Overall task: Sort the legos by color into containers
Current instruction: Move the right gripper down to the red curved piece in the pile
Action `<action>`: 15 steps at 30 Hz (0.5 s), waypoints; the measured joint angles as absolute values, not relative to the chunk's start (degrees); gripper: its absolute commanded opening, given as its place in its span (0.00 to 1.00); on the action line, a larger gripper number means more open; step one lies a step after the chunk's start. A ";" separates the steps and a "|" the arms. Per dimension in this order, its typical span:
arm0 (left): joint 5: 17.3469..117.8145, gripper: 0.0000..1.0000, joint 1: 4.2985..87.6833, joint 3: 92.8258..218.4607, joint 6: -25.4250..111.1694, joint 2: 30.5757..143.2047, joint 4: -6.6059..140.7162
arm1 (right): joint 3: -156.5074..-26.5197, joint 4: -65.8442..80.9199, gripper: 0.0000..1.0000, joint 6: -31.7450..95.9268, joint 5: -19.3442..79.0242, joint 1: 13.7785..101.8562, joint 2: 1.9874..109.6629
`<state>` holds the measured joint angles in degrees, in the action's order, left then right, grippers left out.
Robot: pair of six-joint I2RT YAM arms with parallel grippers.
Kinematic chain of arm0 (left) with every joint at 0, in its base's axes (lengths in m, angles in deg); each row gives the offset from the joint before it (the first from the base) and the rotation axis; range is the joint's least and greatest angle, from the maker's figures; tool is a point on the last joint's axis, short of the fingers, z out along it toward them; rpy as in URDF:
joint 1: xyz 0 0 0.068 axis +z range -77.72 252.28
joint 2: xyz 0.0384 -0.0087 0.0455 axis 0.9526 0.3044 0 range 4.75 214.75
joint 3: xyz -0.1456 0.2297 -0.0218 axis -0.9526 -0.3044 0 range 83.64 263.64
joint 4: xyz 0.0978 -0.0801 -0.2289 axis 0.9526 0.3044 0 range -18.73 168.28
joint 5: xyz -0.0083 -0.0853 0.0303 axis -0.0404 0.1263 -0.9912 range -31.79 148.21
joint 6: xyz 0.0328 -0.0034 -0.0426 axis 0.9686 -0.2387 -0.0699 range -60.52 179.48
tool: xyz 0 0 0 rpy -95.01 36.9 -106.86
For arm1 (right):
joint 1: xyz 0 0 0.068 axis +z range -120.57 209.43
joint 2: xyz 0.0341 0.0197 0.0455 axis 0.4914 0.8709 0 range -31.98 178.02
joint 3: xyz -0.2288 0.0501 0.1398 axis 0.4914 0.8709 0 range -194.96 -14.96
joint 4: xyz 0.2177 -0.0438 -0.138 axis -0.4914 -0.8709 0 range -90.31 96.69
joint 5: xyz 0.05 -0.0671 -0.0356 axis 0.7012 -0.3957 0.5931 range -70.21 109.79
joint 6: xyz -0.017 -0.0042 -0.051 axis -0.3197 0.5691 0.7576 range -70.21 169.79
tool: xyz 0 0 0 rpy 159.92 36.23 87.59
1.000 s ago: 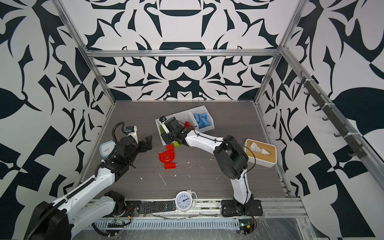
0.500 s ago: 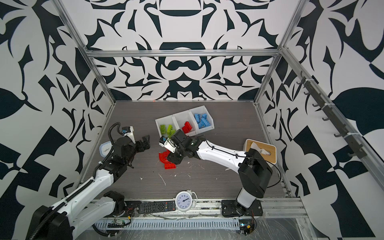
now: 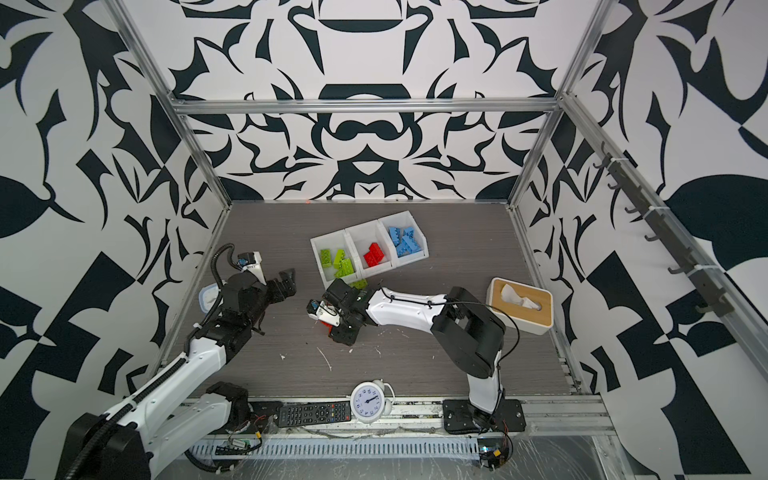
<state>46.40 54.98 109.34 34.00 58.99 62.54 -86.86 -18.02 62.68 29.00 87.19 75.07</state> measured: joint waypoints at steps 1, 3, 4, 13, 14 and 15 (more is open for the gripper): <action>46.55 1.00 55.02 109.34 33.94 58.99 62.54 | -86.90 -17.91 0.53 62.81 28.80 87.23 75.09; 46.72 1.00 55.02 109.31 33.90 58.99 62.54 | -86.92 -17.67 0.53 62.92 28.30 87.28 75.09; 46.77 1.00 55.02 109.31 33.85 58.99 62.54 | -86.92 -17.65 0.53 63.05 28.02 87.28 75.09; 47.10 1.00 55.02 109.31 33.74 58.96 62.54 | -86.97 -17.28 0.52 63.55 26.57 87.28 75.13; 47.10 1.00 55.02 109.31 33.74 58.96 62.54 | -87.01 -17.28 0.53 63.59 26.51 87.28 75.20; 47.10 1.00 55.02 109.31 33.74 58.96 62.54 | -87.19 -17.23 0.53 63.75 26.36 87.28 75.37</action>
<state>47.10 55.02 109.31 33.74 58.96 62.54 -87.19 -17.23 63.75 26.36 87.28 75.37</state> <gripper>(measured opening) 0.999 0.525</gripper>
